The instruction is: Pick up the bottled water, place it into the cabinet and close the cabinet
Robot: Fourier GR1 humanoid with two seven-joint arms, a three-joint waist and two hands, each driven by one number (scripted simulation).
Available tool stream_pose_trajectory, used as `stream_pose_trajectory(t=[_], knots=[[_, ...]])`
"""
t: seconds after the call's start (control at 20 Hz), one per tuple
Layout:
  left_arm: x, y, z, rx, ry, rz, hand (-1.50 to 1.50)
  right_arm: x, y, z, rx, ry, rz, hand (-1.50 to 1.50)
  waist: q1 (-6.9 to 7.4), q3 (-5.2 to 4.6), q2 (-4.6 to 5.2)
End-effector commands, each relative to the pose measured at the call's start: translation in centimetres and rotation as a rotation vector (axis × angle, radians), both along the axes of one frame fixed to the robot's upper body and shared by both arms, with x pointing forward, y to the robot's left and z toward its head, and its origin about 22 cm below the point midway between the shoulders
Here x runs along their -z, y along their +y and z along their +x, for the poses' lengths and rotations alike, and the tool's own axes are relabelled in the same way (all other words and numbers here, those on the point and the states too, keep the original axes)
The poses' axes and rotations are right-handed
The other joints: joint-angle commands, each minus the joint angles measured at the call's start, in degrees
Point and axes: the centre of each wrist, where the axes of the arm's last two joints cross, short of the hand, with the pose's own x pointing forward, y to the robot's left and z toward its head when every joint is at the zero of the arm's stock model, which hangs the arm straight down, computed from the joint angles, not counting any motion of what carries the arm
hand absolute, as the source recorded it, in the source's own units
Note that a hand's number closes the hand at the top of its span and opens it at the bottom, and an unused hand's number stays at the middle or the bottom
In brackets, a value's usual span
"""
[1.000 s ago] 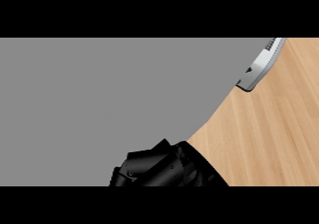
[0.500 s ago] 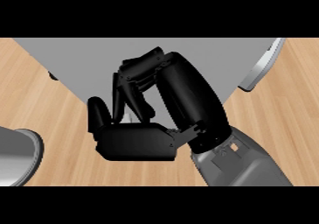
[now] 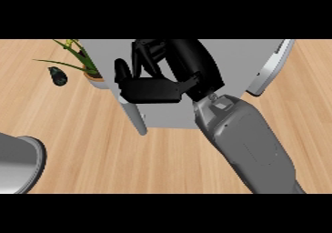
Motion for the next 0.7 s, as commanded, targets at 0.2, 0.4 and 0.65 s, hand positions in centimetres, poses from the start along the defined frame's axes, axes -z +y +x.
stream_pose_trajectory(t=[0.2, 0.4, 0.65], knots=[[-0.9, 0.3, 0.7, 0.035, -0.009, 0.009, 1.50, 3.3, -0.8, 4.9, 0.144, 0.067, -0.042, 1.50, 1.95, -0.25, 2.14], [-1.3, -0.2, 1.7, 0.048, -0.019, 0.005, 1.50, 4.3, -2.0, 5.4, 0.180, 0.069, -0.070, 1.50, 1.48, -0.24, 2.42], [-1.4, -0.5, 2.3, 0.065, -0.031, 0.000, 1.50, 4.2, -3.2, 6.0, 0.183, 0.066, -0.068, 1.50, 1.77, -0.24, 2.79]])
